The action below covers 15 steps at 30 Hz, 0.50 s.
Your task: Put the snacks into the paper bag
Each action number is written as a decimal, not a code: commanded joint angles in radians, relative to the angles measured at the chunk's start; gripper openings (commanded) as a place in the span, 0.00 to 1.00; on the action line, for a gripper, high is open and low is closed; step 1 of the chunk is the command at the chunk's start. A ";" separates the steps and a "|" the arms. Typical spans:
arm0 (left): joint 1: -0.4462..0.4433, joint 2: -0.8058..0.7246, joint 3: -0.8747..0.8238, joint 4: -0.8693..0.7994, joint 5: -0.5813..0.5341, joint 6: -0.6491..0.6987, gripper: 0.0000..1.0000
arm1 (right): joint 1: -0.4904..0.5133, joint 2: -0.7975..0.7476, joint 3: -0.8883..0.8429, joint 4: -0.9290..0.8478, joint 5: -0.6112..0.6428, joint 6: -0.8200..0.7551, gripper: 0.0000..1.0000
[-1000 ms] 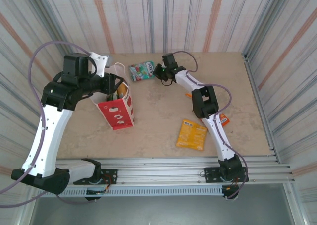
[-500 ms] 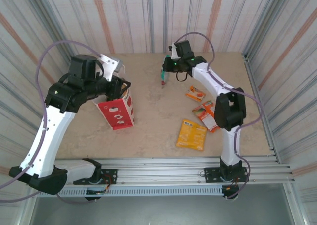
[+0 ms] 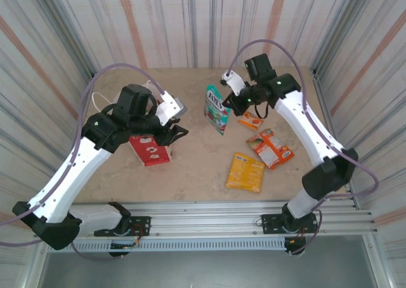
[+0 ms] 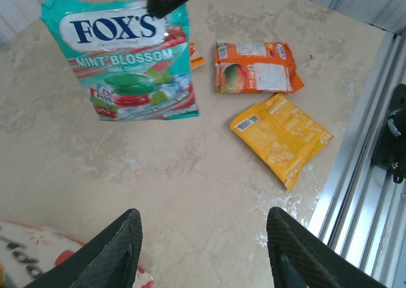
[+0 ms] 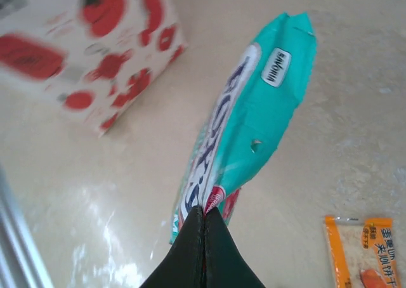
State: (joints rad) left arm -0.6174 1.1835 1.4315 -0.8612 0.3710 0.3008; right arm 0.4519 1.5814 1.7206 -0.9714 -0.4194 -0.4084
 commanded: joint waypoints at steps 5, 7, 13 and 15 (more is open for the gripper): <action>-0.014 -0.036 -0.109 0.177 0.244 0.247 0.56 | 0.045 -0.152 -0.030 -0.220 -0.161 -0.416 0.00; -0.025 -0.035 -0.123 0.201 0.277 0.316 0.58 | 0.065 -0.170 -0.029 -0.247 -0.152 -0.462 0.00; -0.052 0.003 -0.115 0.225 0.318 0.414 0.62 | 0.107 -0.183 -0.006 -0.312 -0.140 -0.557 0.00; -0.055 0.014 -0.112 0.225 0.331 0.428 0.62 | 0.115 -0.183 0.004 -0.322 -0.143 -0.571 0.00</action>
State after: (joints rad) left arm -0.6636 1.1824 1.3132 -0.6605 0.6422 0.6498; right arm 0.5575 1.4197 1.6958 -1.2484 -0.5316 -0.8986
